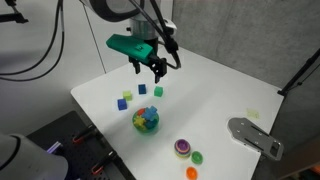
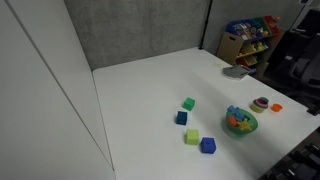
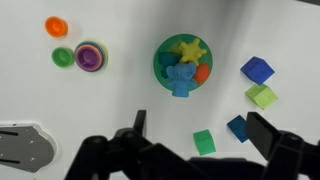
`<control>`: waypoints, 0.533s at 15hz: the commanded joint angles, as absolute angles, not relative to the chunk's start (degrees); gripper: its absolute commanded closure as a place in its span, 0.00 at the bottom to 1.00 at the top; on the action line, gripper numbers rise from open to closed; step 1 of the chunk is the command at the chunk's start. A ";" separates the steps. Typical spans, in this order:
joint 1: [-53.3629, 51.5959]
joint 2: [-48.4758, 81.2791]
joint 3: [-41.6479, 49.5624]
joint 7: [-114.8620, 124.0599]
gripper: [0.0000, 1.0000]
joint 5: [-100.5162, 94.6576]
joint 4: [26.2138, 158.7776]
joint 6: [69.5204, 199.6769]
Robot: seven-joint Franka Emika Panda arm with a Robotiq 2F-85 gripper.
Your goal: Remove the blue toy from the green bowl and put it on the table.
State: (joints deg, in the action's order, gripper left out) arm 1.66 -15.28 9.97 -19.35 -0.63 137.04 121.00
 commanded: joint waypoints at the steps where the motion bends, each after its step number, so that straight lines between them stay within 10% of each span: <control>1: 1.51 -8.74 8.60 -18.17 0.00 2.44 135.80 124.54; 8: 1.80 3.23 5.45 -18.83 0.00 7.39 135.66 133.64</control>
